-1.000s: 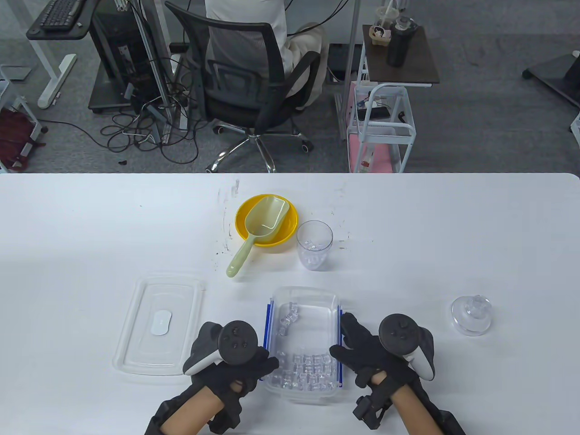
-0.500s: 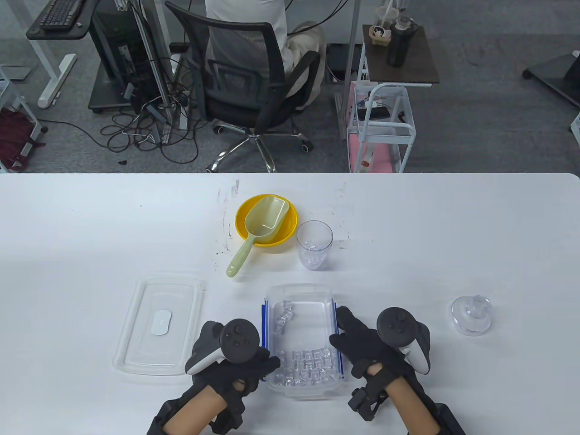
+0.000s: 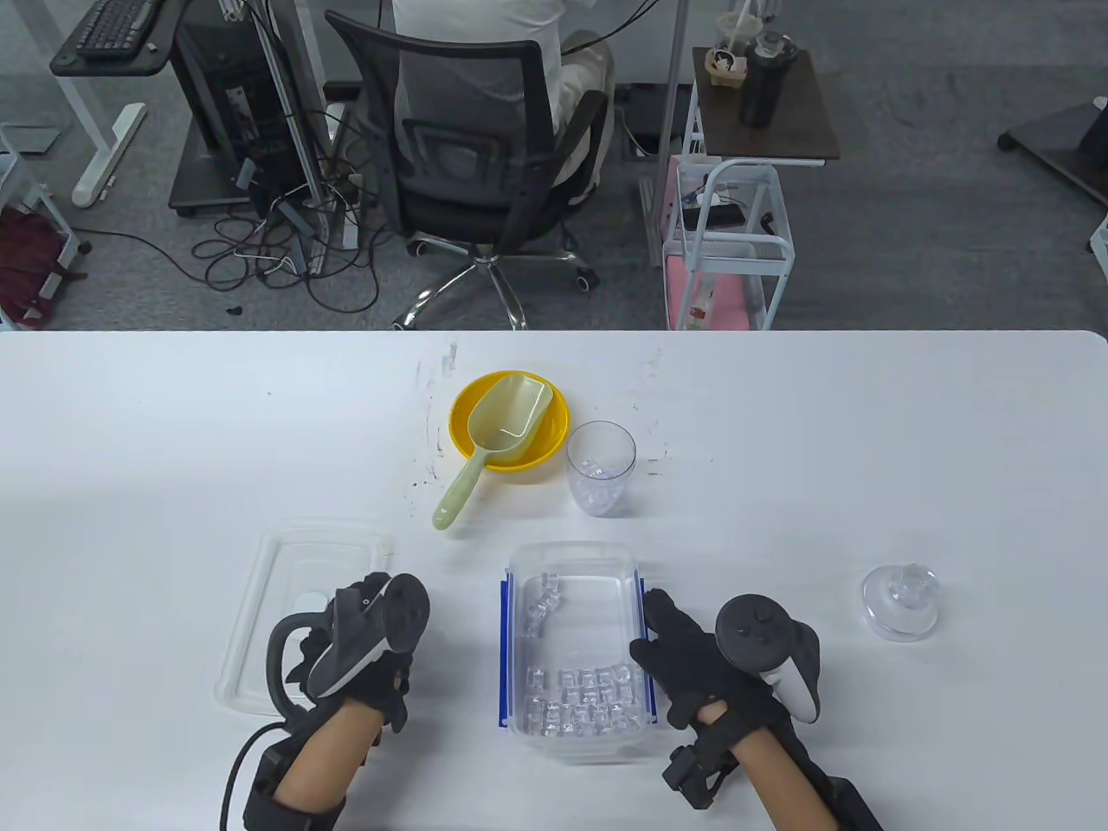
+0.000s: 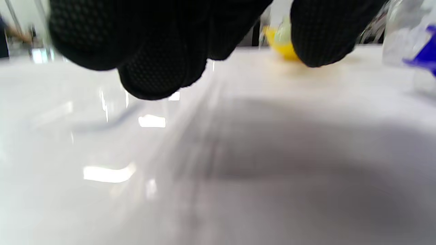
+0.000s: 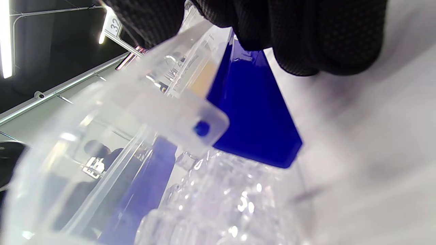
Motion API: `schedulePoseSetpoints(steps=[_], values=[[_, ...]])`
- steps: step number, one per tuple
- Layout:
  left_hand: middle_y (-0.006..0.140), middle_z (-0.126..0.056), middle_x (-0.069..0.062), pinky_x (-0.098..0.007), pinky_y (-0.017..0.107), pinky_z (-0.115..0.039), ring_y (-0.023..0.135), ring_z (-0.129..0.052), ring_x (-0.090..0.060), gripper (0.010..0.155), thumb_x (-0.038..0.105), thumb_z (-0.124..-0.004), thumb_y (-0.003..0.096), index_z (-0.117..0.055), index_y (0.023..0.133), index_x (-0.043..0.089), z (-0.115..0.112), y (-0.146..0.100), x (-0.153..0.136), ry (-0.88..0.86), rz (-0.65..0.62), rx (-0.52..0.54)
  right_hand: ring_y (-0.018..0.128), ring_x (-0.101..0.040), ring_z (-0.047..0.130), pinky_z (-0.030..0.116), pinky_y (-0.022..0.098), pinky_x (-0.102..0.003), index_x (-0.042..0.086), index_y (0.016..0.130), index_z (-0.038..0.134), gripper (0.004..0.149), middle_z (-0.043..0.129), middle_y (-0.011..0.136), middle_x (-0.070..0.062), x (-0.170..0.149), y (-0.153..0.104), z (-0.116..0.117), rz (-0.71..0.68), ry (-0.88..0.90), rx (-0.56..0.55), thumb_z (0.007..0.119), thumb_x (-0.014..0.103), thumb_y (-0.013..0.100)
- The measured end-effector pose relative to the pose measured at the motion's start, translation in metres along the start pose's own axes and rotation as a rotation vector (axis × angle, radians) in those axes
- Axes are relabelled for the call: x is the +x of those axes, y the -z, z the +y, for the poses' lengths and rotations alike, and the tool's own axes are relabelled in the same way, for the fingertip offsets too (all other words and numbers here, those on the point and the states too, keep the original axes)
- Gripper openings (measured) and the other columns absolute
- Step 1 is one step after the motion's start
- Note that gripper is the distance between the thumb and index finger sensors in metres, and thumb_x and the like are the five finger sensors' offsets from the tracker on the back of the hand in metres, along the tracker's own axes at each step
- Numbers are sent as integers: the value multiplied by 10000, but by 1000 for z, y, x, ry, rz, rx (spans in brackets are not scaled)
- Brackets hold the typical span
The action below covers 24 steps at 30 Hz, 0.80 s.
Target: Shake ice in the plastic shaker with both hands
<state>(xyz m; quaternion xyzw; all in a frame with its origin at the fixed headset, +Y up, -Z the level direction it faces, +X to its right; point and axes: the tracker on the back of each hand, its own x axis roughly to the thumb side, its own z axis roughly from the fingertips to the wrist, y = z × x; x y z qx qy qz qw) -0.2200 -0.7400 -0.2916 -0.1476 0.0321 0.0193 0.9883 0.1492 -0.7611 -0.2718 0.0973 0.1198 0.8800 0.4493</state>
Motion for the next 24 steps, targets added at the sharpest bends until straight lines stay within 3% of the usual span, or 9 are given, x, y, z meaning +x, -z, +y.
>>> schedulePoseSetpoints(steps=[2, 4, 8, 10, 14, 18, 24], values=[[863, -741, -335, -435, 386, -822, 618, -890, -440, 765, 444, -800, 469, -552, 1051, 14, -7, 6, 0, -26, -4, -47, 753, -502, 776, 804, 435, -495, 11, 1042, 442, 1012, 576, 1019, -287, 0, 0, 0, 2, 2, 3, 884, 418, 228], [828, -777, -311, -399, 344, -842, 521, -935, -393, 769, 436, -811, 458, -538, 1056, 37, -7, 9, -1, 49, -33, -25, 757, -501, 773, 801, 439, -497, 12, 1041, 446, 1011, 576, 1018, -288, 0, 0, 0, 2, 7, 6, 884, 420, 227], [810, -774, -247, -328, 308, -844, 459, -937, -290, 852, 358, -819, 466, -322, 1062, 5, -14, 15, -5, 77, -9, -46, 756, -503, 771, 799, 441, -498, 9, 1040, 453, 1008, 578, 1011, -297, 0, -1, 0, 5, 8, 7, 886, 418, 227], [791, -773, -255, -308, 297, -841, 445, -934, -255, 840, 325, -818, 463, -324, 1055, -7, -15, 17, -7, 91, 21, -50, 754, -508, 769, 799, 440, -499, 9, 1039, 454, 1008, 579, 1009, -299, 0, -1, 0, 5, 6, 8, 887, 418, 225], [829, -764, -317, -375, 326, -844, 487, -937, -326, 725, 352, -822, 449, -611, 1040, -11, -15, 17, -3, 164, 71, -18, 753, -509, 769, 799, 440, -498, 9, 1039, 458, 1008, 580, 1007, -303, -1, -2, -1, 3, 4, 10, 887, 419, 224], [705, -835, -252, -309, 261, -856, 397, -964, -242, 678, 281, -805, 459, -585, 1026, -17, -17, 20, 2, 183, 41, -41, 753, -510, 769, 799, 440, -498, 8, 1039, 458, 1009, 580, 1004, -307, -1, -2, -1, 3, 5, 14, 889, 418, 224], [646, -887, -140, -260, 230, -853, 344, -964, -205, 654, 296, -825, 436, -639, 1005, 31, -4, 13, 3, 266, -21, 128, 753, -517, 763, 794, 449, -504, 5, 1038, 458, 1017, 574, 1003, -317, -1, -3, -1, -8, 16, 19, 902, 412, 219]])
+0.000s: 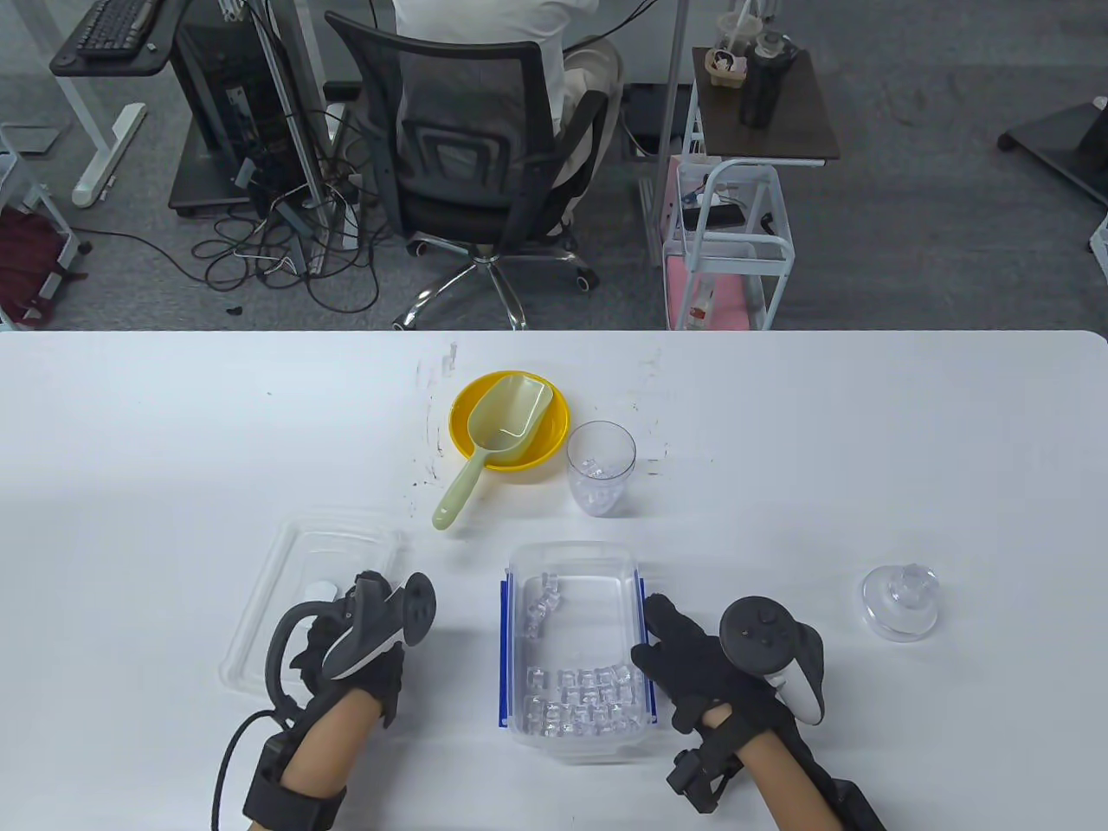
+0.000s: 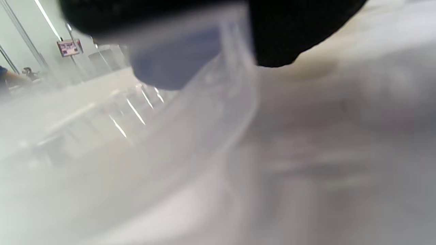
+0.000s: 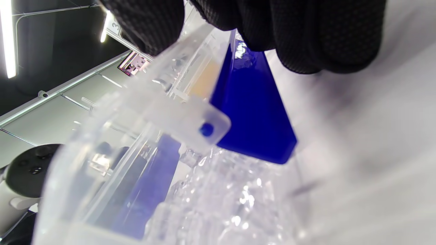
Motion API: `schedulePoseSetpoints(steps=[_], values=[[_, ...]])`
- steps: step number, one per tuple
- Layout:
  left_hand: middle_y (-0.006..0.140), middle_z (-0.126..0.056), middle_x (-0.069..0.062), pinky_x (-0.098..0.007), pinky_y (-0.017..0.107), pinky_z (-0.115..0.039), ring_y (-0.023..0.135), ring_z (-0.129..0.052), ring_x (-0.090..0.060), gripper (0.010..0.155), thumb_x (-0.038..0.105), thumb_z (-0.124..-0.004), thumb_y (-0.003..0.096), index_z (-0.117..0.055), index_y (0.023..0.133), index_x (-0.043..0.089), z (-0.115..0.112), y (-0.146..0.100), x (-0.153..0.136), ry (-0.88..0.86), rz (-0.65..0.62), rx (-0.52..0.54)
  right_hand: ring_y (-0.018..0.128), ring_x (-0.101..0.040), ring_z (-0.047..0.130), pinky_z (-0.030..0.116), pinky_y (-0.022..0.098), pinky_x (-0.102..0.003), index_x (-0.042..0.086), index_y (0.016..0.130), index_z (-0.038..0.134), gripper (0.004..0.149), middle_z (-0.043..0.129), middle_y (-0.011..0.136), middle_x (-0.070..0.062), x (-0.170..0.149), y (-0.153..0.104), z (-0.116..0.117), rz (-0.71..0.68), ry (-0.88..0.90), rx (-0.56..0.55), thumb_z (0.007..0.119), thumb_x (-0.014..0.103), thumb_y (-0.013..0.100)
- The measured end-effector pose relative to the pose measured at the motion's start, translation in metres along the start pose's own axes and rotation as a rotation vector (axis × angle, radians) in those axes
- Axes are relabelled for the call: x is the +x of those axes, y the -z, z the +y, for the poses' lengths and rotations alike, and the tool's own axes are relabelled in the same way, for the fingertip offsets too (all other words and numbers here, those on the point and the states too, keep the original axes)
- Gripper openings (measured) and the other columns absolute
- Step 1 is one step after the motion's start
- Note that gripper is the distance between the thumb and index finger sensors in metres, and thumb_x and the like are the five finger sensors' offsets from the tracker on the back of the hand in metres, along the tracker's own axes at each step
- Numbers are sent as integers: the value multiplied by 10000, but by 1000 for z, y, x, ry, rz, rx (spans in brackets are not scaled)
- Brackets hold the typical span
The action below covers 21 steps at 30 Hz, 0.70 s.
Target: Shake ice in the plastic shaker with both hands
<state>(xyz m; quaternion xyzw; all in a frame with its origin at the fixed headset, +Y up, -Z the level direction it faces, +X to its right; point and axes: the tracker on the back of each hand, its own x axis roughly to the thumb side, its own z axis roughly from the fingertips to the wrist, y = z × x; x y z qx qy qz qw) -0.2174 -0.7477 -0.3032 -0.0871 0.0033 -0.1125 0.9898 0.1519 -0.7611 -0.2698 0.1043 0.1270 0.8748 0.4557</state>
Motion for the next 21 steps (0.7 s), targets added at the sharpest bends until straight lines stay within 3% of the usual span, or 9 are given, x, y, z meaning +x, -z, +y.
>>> schedulePoseSetpoints(steps=[4, 6, 9, 12, 14, 17, 21], values=[[612, -899, -126, -246, 207, -834, 309, -947, -182, 647, 314, -810, 434, -658, 998, 38, 25, -16, -13, -99, -11, 222, 759, -525, 751, 786, 457, -512, 13, 1043, 455, 1021, 567, 1007, -319, 0, -1, -3, -5, 6, 0, 912, 406, 219], [606, -896, -123, -242, 201, -833, 302, -944, -176, 645, 317, -805, 440, -655, 999, 34, 41, -29, -19, -205, -58, 254, 768, -527, 740, 779, 465, -516, 17, 1046, 447, 1027, 552, 1014, -321, 2, -2, -7, -13, 16, -14, 916, 409, 220], [608, -896, -108, -223, 201, -833, 302, -942, -154, 641, 334, -791, 452, -654, 1003, 37, 76, -58, -26, -384, -160, 408, 772, -531, 734, 775, 469, -520, 21, 1049, 448, 1030, 541, 1020, -318, 7, -6, -17, -43, 46, -58, 923, 407, 220], [619, -895, -97, -212, 211, -836, 313, -944, -139, 639, 342, -782, 465, -646, 1011, 41, 100, -85, -28, -707, -338, 543, 791, -530, 718, 763, 487, -527, 34, 1054, 452, 1029, 519, 1034, -312, 12, -12, -27, -102, 68, -129, 928, 410, 223], [666, -875, -100, -222, 255, -841, 362, -946, -147, 634, 336, -765, 492, -611, 1037, 51, 106, -91, -26, -926, -449, 619, 802, -523, 715, 760, 497, -526, 46, 1059, 457, 1023, 523, 1041, -299, 16, -16, -30, -140, 82, -158, 929, 414, 229], [701, -858, -86, -213, 286, -852, 403, -951, -135, 627, 340, -737, 515, -572, 1053, 63, 106, -89, -12, -1219, -595, 613, 811, -504, 727, 735, 529, -541, 67, 1058, 509, 990, 565, 1039, -281, 25, -20, -31, -231, 109, -189, 928, 428, 237], [712, -881, -61, -180, 292, -878, 411, -979, -111, 616, 356, -744, 518, -592, 1068, 124, 97, -76, 14, -1491, -738, 487, 800, -477, 769, 736, 530, -527, 70, 1056, 537, 970, 637, 1023, -257, 35, -23, -25, -345, 177, -135, 901, 476, 254]])
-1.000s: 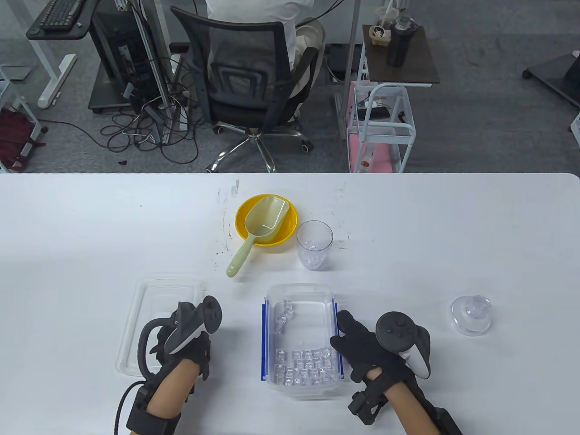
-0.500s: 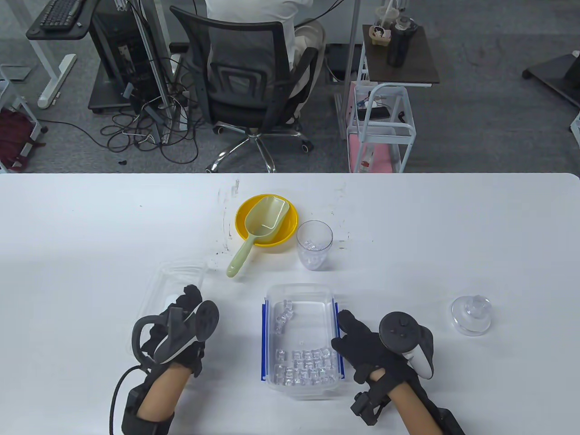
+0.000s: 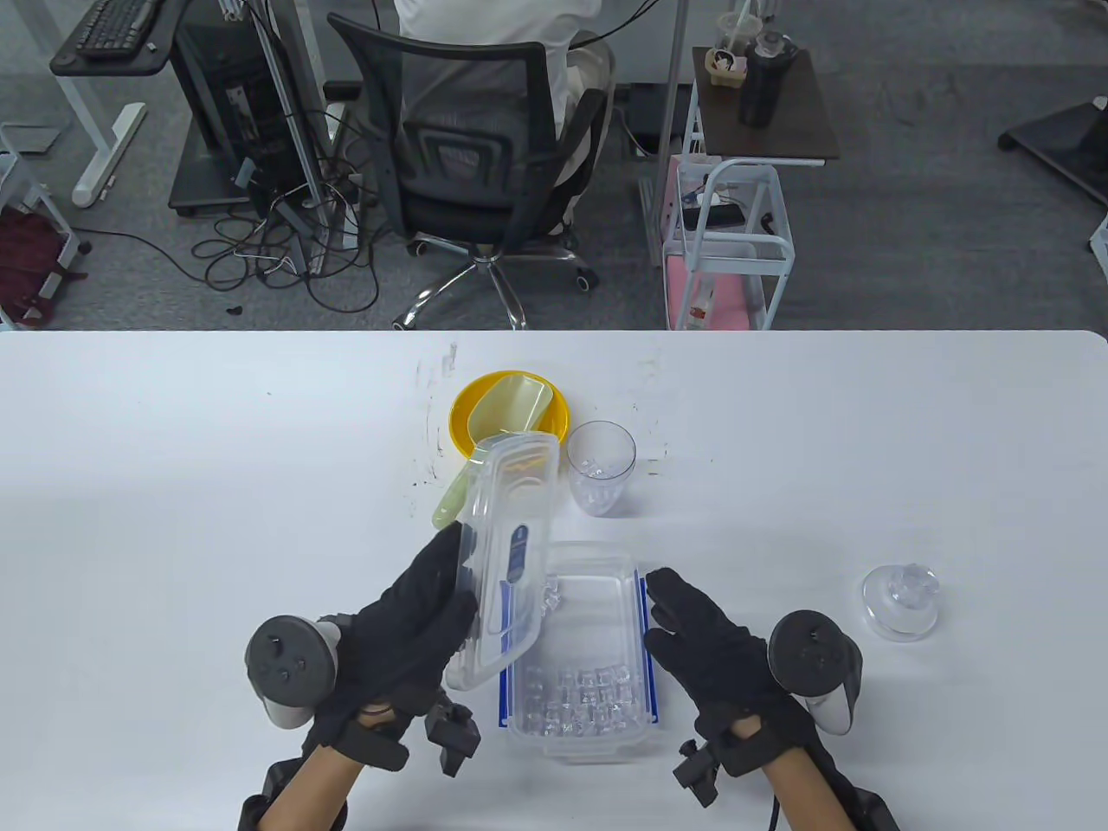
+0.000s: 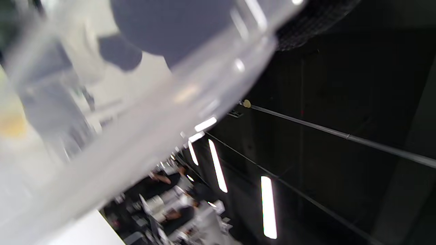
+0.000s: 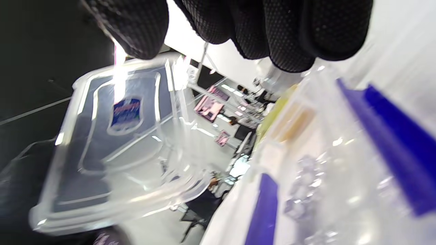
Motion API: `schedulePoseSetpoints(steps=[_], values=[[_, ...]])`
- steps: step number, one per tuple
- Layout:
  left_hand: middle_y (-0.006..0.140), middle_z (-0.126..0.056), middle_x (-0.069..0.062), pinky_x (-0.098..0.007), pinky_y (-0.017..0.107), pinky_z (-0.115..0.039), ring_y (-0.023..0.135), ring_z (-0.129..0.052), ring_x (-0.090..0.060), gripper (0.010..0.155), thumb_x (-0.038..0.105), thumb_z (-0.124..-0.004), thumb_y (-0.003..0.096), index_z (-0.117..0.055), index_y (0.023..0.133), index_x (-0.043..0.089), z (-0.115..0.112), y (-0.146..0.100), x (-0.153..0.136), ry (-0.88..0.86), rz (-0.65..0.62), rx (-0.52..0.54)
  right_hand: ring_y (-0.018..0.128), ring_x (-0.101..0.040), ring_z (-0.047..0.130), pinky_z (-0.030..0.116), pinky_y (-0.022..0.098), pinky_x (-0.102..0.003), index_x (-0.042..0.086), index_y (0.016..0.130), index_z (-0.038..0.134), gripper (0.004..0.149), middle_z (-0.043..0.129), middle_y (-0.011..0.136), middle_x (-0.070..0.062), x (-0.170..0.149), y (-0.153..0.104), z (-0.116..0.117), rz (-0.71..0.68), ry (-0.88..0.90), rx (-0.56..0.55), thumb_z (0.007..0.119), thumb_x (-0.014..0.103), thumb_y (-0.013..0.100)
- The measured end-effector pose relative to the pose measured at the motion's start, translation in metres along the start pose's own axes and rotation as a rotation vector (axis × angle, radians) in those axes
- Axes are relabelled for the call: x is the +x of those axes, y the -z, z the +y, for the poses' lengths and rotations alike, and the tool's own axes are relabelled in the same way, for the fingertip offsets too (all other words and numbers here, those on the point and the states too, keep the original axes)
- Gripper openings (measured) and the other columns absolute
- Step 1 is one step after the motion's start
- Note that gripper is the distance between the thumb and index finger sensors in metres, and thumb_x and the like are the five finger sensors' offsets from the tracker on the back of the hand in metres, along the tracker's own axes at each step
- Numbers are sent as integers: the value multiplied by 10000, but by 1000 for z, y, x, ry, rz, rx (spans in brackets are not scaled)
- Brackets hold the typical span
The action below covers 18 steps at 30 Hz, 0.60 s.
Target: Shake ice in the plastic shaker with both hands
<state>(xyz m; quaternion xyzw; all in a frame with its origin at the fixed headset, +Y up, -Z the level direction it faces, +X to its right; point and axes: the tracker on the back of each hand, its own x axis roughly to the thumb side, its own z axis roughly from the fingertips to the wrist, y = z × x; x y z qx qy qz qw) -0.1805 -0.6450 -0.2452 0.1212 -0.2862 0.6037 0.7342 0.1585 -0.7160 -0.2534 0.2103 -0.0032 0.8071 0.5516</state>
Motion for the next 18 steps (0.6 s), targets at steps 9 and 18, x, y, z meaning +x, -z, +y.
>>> schedulePoseSetpoints(steps=[9, 18], values=[[744, -873, -46, -164, 330, -888, 455, -979, -95, 613, 368, -721, 547, -544, 1089, 143, -31, -11, -42, -449, 108, -81, 653, -439, 886, 816, 416, -448, -25, 1021, 505, 1051, 757, 906, -285, -7, -2, 11, 21, 275, 38, 845, 576, 228], [728, -866, -129, -253, 314, -872, 442, -983, -173, 628, 354, -679, 560, -517, 1079, 41, -20, -20, -71, -273, 211, -30, 609, -413, 902, 822, 380, -421, -36, 1011, 507, 1007, 778, 861, -285, -7, -2, 6, 13, 262, -12, 880, 494, 241]])
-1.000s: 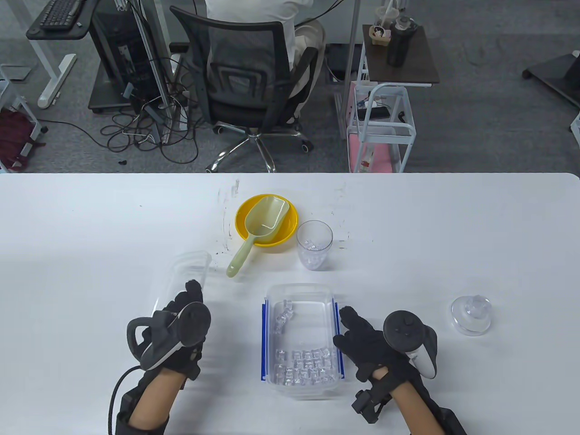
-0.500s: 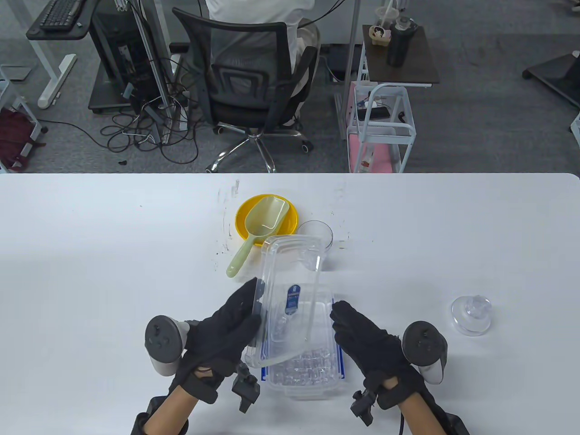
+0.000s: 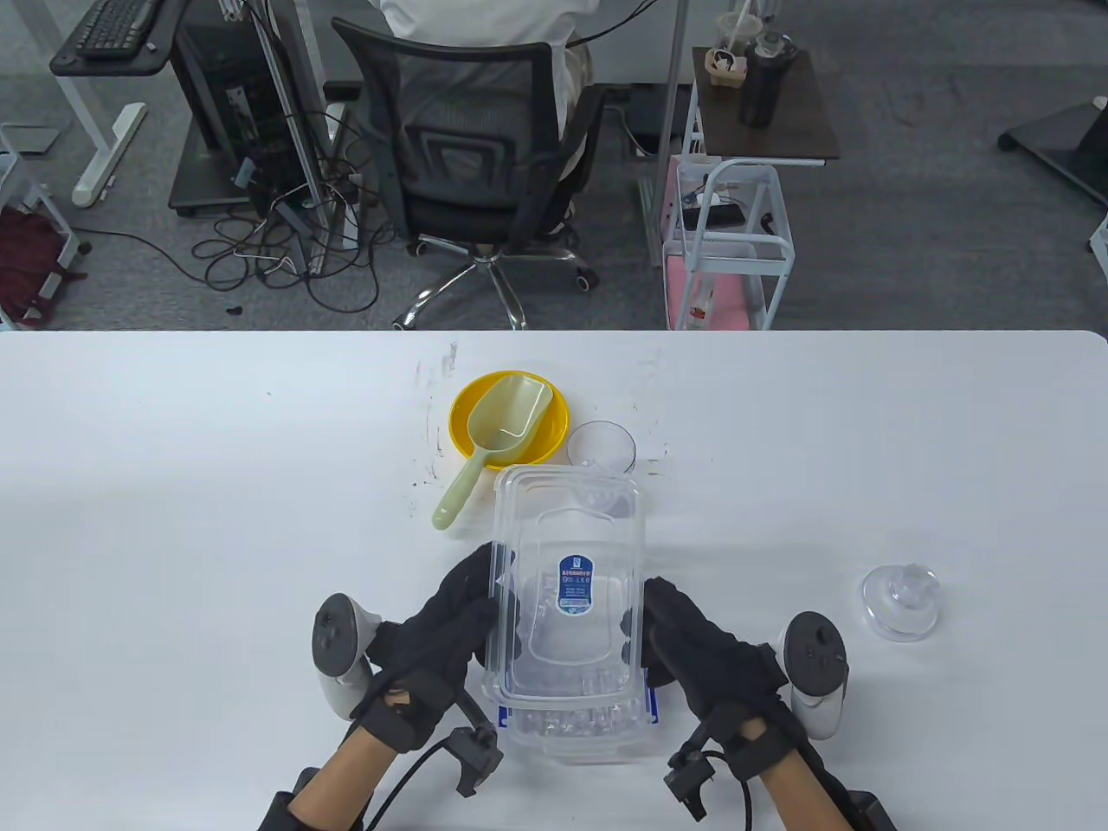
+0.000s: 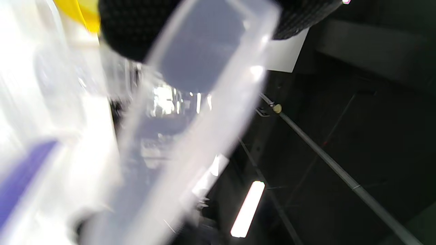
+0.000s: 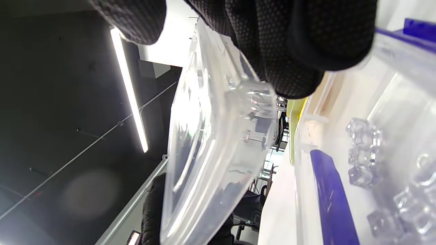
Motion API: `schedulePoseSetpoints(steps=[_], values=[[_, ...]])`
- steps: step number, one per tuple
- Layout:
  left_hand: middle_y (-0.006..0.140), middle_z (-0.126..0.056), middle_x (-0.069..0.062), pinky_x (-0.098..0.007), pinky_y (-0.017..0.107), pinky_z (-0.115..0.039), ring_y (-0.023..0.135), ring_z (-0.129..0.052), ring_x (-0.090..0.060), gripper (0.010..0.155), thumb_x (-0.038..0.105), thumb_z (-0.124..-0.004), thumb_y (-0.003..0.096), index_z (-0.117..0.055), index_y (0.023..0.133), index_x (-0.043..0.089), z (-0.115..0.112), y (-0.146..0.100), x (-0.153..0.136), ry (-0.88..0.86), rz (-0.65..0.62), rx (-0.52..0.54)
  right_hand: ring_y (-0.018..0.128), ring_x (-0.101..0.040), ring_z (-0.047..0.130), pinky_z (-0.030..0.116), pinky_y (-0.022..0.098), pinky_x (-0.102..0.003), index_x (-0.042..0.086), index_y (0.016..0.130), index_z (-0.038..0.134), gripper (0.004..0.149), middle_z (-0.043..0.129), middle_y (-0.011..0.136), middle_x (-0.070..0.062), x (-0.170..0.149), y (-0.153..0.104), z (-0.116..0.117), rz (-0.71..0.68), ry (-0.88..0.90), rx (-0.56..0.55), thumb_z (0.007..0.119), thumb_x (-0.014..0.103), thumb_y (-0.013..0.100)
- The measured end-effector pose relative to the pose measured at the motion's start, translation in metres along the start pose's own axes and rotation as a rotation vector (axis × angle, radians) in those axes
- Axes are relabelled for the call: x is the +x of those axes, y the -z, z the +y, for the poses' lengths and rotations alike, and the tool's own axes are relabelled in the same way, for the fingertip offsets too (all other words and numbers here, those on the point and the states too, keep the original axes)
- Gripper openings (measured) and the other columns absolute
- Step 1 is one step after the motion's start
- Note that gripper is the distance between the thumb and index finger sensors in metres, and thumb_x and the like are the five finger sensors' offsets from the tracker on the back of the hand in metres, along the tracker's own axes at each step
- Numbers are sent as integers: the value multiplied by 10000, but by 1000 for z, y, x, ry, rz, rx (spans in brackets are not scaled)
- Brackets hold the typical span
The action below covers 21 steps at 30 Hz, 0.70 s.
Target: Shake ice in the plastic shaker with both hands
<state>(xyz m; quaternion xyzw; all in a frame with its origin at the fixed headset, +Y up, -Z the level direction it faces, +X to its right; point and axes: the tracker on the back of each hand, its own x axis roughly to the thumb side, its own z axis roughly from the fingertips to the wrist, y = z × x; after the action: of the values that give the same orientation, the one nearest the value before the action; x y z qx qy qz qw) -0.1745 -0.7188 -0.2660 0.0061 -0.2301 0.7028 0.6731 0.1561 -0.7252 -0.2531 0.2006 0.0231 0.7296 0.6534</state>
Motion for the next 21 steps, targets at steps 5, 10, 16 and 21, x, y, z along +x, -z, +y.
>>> schedulePoseSetpoints(steps=[5, 10, 16, 21], values=[[667, -892, -165, -284, 259, -876, 382, -996, -213, 645, 376, -656, 550, -549, 1045, -23, 7, -4, -11, 375, 49, 7, 532, -391, 922, 825, 322, -399, -50, 997, 527, 1002, 828, 783, -278, 2, -1, 2, 16, -131, -21, 903, 478, 233], [546, -928, -104, -230, 172, -856, 268, -974, -129, 637, 378, -664, 542, -604, 1005, -56, 8, -6, -18, 534, 160, -48, 457, -342, 932, 821, 258, -351, -46, 990, 550, 996, 859, 712, -238, -3, 0, 6, 43, -211, -36, 905, 486, 226], [519, -936, -119, -238, 146, -854, 239, -977, -140, 644, 371, -668, 538, -614, 976, -98, 0, -9, -26, 558, 247, -131, 367, -320, 943, 818, 186, -330, -96, 947, 581, 994, 888, 624, -244, -2, -2, 3, 152, -324, 2, 910, 489, 214], [524, -940, -127, -246, 148, -861, 243, -985, -150, 647, 367, -670, 534, -613, 972, -105, -9, -11, -31, 663, 289, -203, 364, -347, 949, 826, 187, -349, -114, 936, 587, 998, 890, 624, -270, 1, -2, 3, 244, -470, 82, 917, 478, 204]])
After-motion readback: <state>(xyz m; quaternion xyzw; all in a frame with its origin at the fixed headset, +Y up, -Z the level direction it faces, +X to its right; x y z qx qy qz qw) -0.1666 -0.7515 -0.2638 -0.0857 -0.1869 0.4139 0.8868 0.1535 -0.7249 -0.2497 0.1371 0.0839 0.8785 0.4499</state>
